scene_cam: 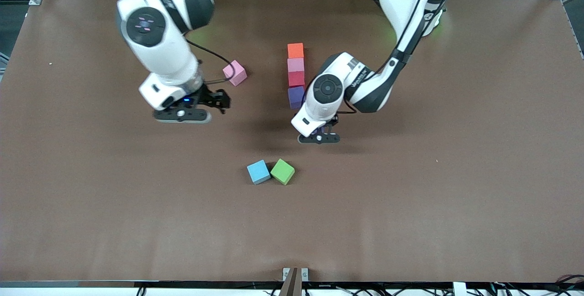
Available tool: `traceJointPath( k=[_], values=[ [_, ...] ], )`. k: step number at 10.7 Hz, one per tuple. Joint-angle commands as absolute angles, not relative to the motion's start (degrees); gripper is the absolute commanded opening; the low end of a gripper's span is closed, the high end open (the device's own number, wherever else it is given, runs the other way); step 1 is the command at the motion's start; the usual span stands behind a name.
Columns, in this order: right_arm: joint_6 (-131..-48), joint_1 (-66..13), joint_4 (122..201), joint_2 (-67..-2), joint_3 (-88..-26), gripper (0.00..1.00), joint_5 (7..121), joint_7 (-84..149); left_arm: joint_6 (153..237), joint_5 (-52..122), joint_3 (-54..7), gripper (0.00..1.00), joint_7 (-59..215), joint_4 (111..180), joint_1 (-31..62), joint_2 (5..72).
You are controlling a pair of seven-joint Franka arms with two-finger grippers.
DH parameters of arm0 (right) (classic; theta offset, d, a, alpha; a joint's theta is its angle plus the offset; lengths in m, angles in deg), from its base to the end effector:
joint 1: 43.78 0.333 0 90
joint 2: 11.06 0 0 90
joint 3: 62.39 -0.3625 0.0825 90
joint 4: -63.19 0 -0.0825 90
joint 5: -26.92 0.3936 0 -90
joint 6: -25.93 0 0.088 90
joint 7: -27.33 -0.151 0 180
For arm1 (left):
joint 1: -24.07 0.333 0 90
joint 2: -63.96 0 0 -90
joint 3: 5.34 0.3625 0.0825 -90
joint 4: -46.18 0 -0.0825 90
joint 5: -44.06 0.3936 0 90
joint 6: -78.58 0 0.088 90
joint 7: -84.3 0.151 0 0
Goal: Arrange blocks into number 1
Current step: 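Place the purple cube at the end of the line with the left gripper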
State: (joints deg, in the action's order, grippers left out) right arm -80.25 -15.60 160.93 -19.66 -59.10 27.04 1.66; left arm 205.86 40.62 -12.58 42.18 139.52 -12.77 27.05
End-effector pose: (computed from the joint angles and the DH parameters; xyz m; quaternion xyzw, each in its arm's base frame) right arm 0.5654 0.2646 0.4964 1.0000 -0.0068 0.0003 0.0035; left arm 0.5201 -0.4950 0.2300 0.9977 0.0133 -0.0595 0.0286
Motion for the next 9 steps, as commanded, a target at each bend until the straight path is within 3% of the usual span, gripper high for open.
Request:
traceJointPath(
  k=[1,4,9],
  values=[
    [-77.25,-24.49,156.98,-19.76,-63.25,1.00,26.48,10.42,208.47,39.32,-12.28,0.00,39.13,139.17,-14.34,25.12],
    [-76.55,-35.75,154.00,-19.49,-69.76,1.00,26.04,17.38,209.80,39.32,-12.28,0.00,37.72,139.17,-15.39,23.54],
    [-71.62,-37.88,149.24,-20.11,-67.49,1.00,25.07,22.06,211.46,39.32,-12.28,0.00,36.67,139.17,-17.15,22.21]
  ],
)
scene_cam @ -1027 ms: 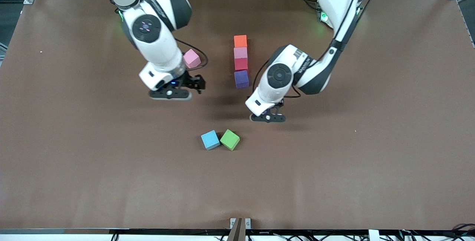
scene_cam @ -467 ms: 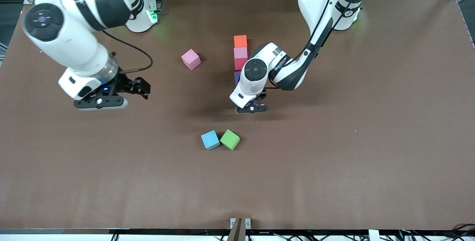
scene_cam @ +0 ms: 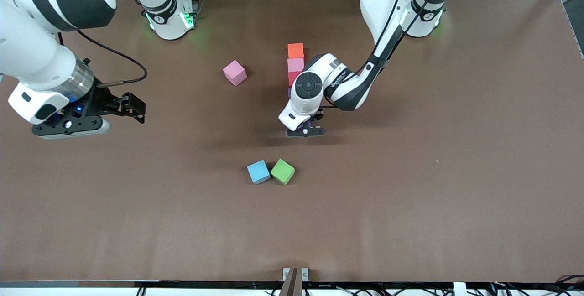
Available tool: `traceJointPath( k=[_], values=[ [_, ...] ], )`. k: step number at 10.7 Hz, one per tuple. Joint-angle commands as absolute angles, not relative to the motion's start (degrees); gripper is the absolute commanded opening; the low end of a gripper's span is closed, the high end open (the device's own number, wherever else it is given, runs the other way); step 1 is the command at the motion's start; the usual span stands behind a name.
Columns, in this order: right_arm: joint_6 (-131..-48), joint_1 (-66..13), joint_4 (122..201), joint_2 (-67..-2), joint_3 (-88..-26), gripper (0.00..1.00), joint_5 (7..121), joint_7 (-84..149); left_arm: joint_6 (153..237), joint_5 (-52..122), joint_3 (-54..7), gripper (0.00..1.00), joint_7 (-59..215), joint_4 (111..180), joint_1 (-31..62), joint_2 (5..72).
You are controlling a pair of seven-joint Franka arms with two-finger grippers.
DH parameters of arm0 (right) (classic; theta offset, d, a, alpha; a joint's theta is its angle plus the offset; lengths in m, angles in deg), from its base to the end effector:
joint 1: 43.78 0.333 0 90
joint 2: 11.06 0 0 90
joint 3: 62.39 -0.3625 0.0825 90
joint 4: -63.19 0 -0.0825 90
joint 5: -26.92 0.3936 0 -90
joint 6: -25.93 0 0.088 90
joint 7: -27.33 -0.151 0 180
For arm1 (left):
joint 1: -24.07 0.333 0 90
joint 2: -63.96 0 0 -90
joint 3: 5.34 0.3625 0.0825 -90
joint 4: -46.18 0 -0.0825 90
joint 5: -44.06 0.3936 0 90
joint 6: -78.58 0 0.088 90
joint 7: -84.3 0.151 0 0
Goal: Arrange blocks into number 1
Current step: 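Place the purple cube at the end of the line with the left gripper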
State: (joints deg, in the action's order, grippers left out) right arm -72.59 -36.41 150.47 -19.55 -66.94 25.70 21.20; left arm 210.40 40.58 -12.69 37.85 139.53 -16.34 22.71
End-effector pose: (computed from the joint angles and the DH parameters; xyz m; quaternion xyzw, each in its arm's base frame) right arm 0.6178 0.1240 0.5755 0.9984 0.0512 0.0247 0.0009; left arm 0.4894 -0.5290 0.1823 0.9974 0.0241 -0.0624 0.0279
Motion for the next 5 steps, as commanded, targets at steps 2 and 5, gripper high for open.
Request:
traceJointPath(
  k=[2,5],
  values=[
    [-71.63,-39.81,149.06,-19.58,-66.88,1.00,24.90,27.65,211.64,39.32,-12.28,0.00,36.49,139.17,-17.94,21.34],
    [-69.62,-40.08,147.05,-19.05,-62.75,1.00,25.33,29.44,212.52,39.32,-12.28,0.00,35.52,139.17,-18.82,20.72]
  ],
)
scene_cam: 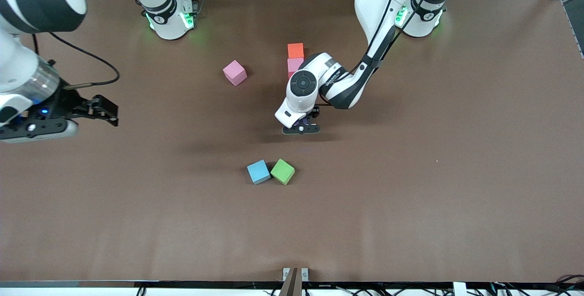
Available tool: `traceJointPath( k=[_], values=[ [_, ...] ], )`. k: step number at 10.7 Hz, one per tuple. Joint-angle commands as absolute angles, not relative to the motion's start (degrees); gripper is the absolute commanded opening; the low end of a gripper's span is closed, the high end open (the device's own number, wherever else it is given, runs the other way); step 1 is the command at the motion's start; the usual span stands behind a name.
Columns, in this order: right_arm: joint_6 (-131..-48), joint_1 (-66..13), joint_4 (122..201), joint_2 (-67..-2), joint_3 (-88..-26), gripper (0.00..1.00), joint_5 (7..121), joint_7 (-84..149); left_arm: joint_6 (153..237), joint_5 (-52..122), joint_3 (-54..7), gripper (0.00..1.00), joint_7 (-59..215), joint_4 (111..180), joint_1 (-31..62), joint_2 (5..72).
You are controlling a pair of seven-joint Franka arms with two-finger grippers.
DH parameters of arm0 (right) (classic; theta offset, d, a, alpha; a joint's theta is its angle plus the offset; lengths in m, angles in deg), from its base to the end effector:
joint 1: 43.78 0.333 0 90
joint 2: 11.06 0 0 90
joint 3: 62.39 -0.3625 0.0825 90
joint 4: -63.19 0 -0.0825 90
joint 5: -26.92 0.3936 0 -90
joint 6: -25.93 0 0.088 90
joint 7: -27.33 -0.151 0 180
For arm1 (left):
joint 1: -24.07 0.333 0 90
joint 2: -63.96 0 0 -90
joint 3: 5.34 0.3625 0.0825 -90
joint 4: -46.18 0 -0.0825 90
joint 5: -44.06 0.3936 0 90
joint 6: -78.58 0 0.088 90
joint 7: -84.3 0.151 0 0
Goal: Arrange blocks into number 1
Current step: 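Place the purple cube at the end of the line with the left gripper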
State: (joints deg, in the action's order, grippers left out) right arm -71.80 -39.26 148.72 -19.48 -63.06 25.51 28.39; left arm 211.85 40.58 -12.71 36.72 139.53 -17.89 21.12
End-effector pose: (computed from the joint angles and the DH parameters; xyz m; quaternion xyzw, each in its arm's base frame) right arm 0.6286 0.0532 0.5899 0.9978 0.0556 0.0334 0.0102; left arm 0.4744 -0.5418 0.1644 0.9973 0.0220 -0.0645 0.0262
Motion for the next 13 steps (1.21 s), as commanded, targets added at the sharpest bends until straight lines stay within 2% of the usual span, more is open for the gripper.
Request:
traceJointPath(
  k=[1,3,4,5,7,9,13],
  values=[
    [-69.52,-40.00,146.95,-19.14,-62.13,1.00,25.16,29.44,212.52,39.32,-12.28,0.00,35.52,139.35,-19.08,20.72],
    [-69.52,-39.73,146.95,-19.32,-61.69,1.00,25.42,29.27,212.52,39.32,-12.45,0.00,35.44,139.44,-19.18,20.81],
    [-69.52,-39.73,146.95,-19.23,-61.69,1.00,25.51,29.27,212.44,39.41,-12.54,0.12,35.70,139.52,-19.09,20.81],
    [-69.52,-39.73,146.87,-19.23,-61.69,1.00,25.77,29.27,212.35,39.58,-12.54,0.99,35.70,139.52,-19.09,20.81],
    [-69.52,-39.73,146.60,-19.23,-61.69,1.00,25.86,29.27,212.17,40.02,-12.54,1.00,35.79,139.44,-19.00,21.42],
    [-69.34,-39.65,146.51,-19.23,-61.69,1.00,25.95,29.27,211.65,40.20,-12.02,1.00,35.79,139.09,-17.52,25.00],
    [-69.34,-39.56,146.51,-19.23,-61.78,1.00,25.95,28.92,206.83,47.56,-12.02,1.00,36.75,139.00,-9.35,37.65]
  ],
)
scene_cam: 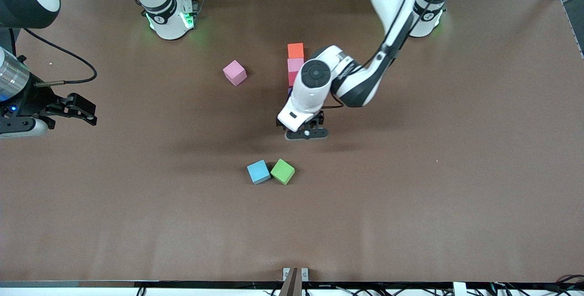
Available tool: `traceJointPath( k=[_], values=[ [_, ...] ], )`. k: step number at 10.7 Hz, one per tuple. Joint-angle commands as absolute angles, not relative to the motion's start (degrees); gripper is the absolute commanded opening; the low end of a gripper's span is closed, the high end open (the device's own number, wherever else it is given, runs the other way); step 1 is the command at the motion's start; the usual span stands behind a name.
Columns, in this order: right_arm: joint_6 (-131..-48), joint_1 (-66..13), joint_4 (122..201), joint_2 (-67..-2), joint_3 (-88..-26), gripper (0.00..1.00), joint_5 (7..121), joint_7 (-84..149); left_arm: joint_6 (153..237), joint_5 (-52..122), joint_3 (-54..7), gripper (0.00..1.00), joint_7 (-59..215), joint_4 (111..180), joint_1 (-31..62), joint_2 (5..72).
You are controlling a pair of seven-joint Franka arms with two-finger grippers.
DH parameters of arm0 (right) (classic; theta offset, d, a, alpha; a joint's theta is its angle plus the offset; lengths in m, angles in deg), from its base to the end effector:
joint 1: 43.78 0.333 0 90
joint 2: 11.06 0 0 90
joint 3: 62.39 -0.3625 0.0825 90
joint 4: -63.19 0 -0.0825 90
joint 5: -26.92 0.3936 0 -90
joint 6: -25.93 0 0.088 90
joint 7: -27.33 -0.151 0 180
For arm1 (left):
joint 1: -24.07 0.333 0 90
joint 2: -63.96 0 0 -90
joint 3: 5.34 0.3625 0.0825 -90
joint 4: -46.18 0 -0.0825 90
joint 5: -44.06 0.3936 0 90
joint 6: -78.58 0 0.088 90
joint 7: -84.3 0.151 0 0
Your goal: Arrange blocks into number 1
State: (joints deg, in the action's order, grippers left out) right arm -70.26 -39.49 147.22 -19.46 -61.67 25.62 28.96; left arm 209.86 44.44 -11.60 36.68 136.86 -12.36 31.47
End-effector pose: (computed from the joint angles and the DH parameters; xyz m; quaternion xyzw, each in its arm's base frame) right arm 0.6280 0.0366 0.6004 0.9983 0.0463 0.0330 0.0117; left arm 0.5574 -0.4979 0.3131 0.9957 0.0515 0.0326 0.0696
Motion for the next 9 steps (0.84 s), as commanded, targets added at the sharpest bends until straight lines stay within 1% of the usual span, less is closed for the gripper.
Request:
traceJointPath(
  k=[1,3,5,7,9],
  values=[
    [-69.34,-39.82,146.51,-19.23,-61.86,1.00,25.95,29.00,204.72,47.67,-12.28,1.00,37.01,139.00,-6.46,40.81],
    [-69.34,-39.91,146.51,-19.23,-61.86,1.00,25.95,29.18,198.67,47.75,-12.63,1.00,40.68,139.00,-0.05,46.88],
    [-69.34,-40.17,146.51,-19.23,-62.04,1.00,25.95,29.18,192.78,47.67,-12.72,1.00,50.41,139.00,7.24,51.90],
    [-69.34,-41.83,146.51,-19.14,-63.09,1.00,25.95,29.27,187.68,46.79,-12.72,1.00,58.69,138.91,13.31,56.12],
    [-69.34,-42.63,146.51,-19.23,-64.06,1.00,25.95,29.18,182.32,46.53,-12.46,1.00,63.19,138.47,17.11,59.46]
  ],
)
